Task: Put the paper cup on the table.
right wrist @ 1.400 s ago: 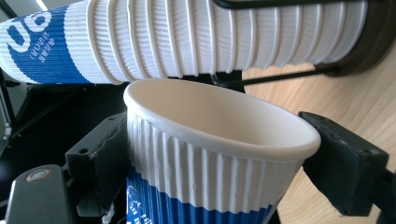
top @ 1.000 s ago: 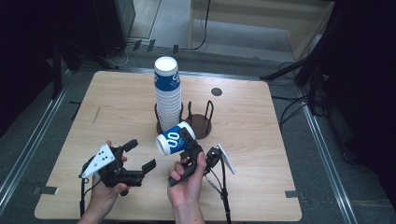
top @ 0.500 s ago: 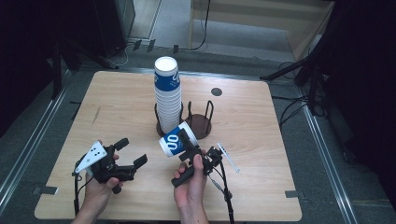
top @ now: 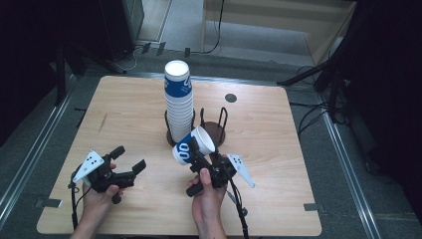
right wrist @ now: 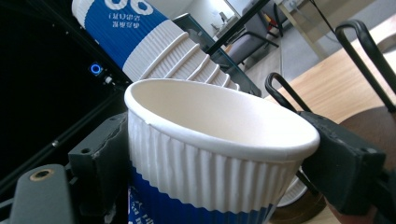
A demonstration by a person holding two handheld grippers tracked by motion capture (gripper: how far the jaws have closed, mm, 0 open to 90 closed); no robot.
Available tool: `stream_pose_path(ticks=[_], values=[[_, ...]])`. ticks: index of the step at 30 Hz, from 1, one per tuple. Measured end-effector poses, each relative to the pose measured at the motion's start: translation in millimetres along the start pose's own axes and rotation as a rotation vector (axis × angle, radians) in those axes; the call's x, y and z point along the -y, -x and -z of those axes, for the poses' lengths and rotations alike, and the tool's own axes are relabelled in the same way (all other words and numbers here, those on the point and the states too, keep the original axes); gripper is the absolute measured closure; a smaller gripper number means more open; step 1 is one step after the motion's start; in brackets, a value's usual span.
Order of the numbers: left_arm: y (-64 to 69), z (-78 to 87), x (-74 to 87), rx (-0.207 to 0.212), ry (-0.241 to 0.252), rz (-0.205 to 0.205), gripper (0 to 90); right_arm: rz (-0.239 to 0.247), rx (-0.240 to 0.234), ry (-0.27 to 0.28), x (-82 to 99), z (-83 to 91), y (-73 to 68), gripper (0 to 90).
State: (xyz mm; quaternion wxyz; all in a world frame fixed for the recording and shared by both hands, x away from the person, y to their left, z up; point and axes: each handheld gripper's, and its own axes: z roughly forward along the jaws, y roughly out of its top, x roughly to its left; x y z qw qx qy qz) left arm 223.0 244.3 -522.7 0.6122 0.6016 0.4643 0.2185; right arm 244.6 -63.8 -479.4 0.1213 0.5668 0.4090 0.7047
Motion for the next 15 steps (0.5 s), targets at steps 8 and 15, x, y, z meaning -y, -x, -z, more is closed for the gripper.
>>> stream_pose_path(ticks=[8, 15], values=[[-14.7, 3.9, 4.5, -0.097, -0.007, -0.026, 0.0, 0.189, 0.031, 0.009, 1.1, -1.0, -3.6, 14.8], [-22.5, 6.5, 6.4, -0.153, -0.011, -0.047, 0.0, 0.264, 0.061, -0.013, -2.0, -1.2, -0.4, 14.8]])
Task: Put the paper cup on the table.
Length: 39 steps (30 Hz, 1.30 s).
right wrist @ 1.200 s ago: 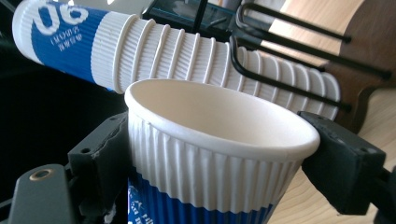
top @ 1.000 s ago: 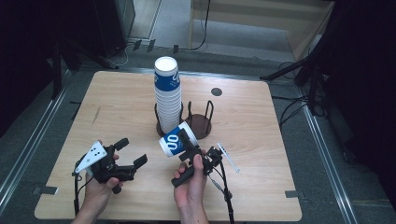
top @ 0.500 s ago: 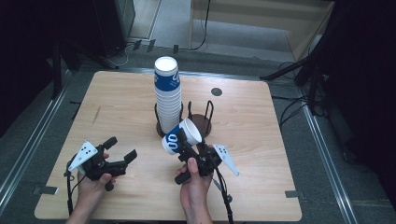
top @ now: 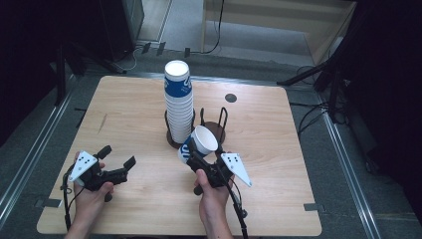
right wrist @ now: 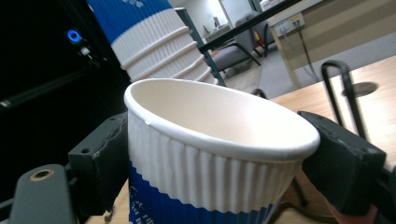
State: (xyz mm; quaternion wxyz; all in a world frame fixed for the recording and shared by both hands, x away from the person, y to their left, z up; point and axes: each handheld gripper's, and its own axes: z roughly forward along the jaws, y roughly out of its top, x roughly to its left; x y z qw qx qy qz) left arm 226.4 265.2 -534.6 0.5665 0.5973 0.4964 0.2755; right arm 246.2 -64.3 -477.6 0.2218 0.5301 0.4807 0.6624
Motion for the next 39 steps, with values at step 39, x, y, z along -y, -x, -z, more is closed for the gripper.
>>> stream_pose_path(ticks=[39], values=[[-8.4, -1.3, 14.6, -0.153, -0.062, -0.175, 0.0, 0.352, 0.084, 0.037, -14.6, -7.3, 40.2, 14.5]])
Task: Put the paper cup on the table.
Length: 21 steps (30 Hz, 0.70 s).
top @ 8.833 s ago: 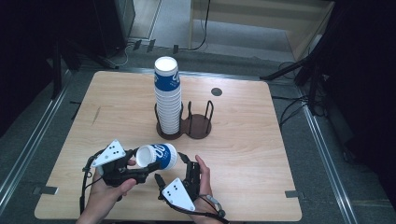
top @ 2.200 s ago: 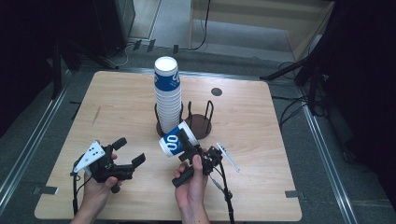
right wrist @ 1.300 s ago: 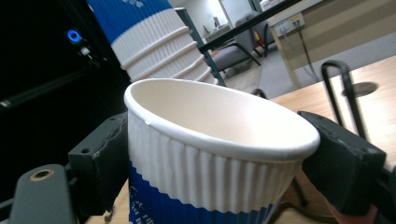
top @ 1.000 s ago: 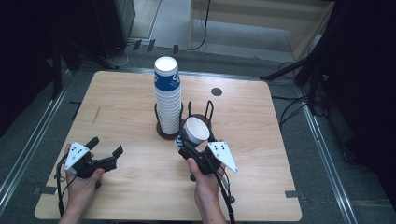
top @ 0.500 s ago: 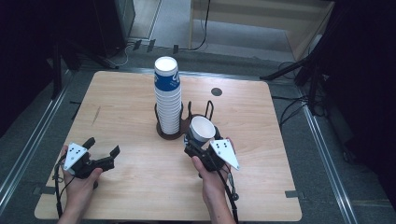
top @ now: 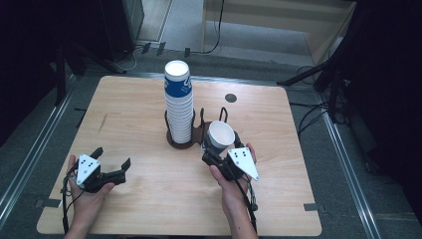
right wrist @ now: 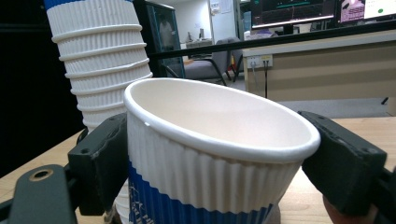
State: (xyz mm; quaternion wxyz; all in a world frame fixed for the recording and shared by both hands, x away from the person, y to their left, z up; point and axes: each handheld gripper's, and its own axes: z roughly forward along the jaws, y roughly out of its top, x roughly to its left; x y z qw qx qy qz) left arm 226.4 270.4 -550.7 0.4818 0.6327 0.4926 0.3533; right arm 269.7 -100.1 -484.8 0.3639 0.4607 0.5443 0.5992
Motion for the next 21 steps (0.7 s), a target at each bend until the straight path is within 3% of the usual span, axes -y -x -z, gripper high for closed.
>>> stream_pose_path(ticks=[6, 13, 21], values=[[-6.2, 0.6, 0.5, 0.018, 0.003, 0.071, 0.0, 0.025, 0.016, -0.004, 2.9, -2.3, 6.3, 14.5], [-3.6, 1.6, 0.6, 0.009, 0.0, 0.043, 0.0, 0.03, 0.035, -0.022, 6.0, -6.1, 17.2, 14.4], [-5.0, 1.6, 0.6, 0.011, -0.002, 0.056, 0.0, 0.04, 0.057, -0.02, 9.0, -12.0, 32.6, 14.4]])
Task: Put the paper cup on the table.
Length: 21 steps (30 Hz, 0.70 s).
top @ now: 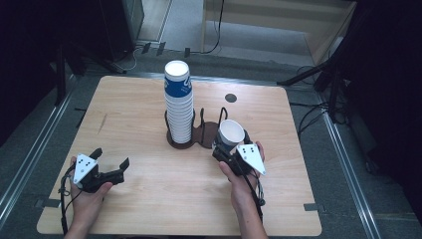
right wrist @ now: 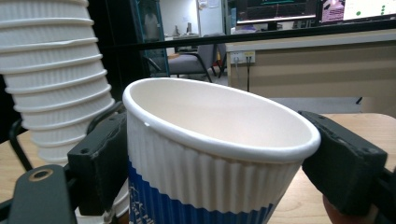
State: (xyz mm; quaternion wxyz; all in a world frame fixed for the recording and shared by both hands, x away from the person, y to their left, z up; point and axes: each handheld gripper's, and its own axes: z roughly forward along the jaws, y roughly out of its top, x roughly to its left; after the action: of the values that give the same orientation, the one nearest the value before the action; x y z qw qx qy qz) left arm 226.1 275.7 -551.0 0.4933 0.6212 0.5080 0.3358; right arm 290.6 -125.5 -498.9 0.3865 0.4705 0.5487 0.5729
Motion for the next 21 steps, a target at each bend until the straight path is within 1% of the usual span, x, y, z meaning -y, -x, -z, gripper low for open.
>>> stream_pose_path(ticks=[5, 8, 13, 21], values=[[0.0, 0.0, 0.0, 0.0, 0.0, 0.0, 0.0, 0.024, 0.011, 0.001, 2.2, -3.5, 9.0, 14.4], [-0.1, 0.0, 0.0, 0.0, 0.0, 0.001, 0.0, 0.05, 0.015, 0.003, 3.3, -5.2, 13.7, 14.4], [-0.1, 0.0, 0.0, -0.001, 0.0, 0.001, 0.0, 0.068, 0.024, -0.011, 6.2, -8.0, 20.9, 14.4], [0.0, -0.2, 0.0, -0.001, 0.001, 0.003, 0.0, 0.098, 0.054, -0.036, 10.3, -12.4, 33.5, 14.4]])
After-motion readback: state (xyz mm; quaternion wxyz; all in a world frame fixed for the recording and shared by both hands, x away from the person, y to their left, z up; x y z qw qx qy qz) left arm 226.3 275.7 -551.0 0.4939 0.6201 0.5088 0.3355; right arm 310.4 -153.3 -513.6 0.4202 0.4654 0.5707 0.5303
